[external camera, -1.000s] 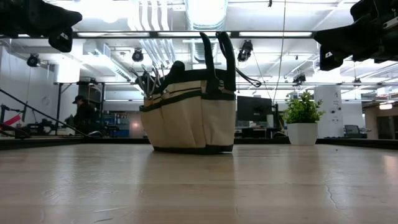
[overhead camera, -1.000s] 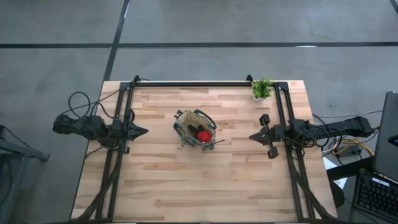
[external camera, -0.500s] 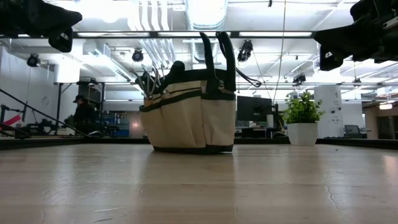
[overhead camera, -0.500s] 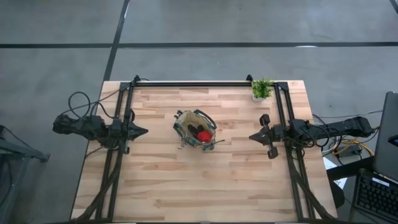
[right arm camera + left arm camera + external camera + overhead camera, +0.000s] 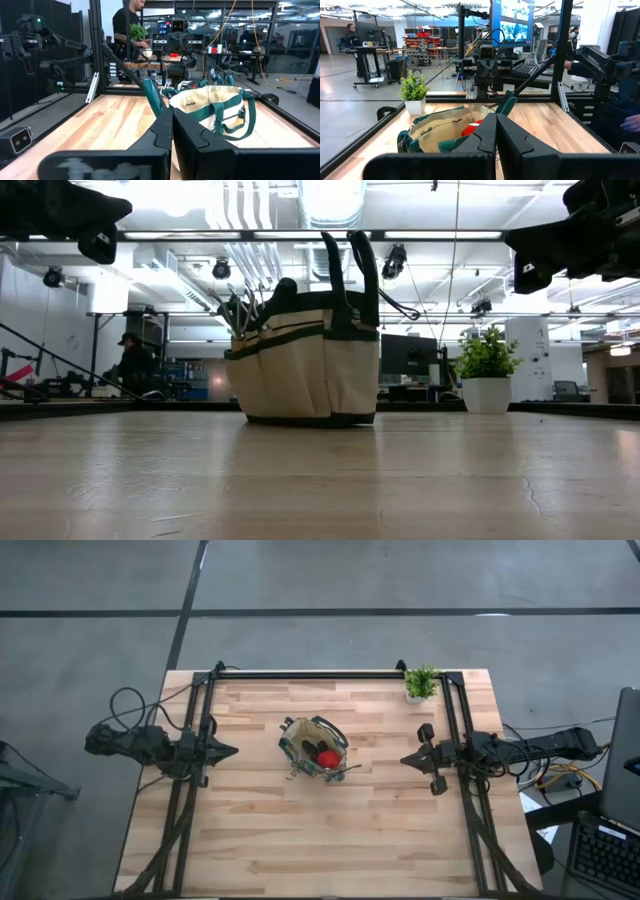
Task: Pick & Place Garden tools in Gardening bag
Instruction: Return to Home Position
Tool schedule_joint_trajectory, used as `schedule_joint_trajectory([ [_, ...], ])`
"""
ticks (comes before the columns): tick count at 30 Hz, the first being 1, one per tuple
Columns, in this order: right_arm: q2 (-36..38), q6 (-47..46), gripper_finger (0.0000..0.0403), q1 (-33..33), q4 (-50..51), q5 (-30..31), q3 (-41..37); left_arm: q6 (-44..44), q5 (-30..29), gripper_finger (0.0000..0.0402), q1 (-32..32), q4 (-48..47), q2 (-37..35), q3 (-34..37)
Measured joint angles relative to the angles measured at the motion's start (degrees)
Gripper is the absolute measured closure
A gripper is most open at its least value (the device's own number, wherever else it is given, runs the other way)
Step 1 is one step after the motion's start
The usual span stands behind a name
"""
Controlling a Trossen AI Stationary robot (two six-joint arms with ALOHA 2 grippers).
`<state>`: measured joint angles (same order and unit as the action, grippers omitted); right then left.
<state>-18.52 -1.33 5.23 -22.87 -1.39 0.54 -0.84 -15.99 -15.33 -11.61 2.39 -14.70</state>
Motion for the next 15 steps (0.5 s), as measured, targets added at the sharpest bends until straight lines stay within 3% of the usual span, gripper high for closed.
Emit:
schedule_joint_trajectory([
  [15,0.0,-0.1,0.0394,0.0,0.0,0.0,0.0,0.0,0.0,0.0390,0.0,0.0,0.0,0.0],
])
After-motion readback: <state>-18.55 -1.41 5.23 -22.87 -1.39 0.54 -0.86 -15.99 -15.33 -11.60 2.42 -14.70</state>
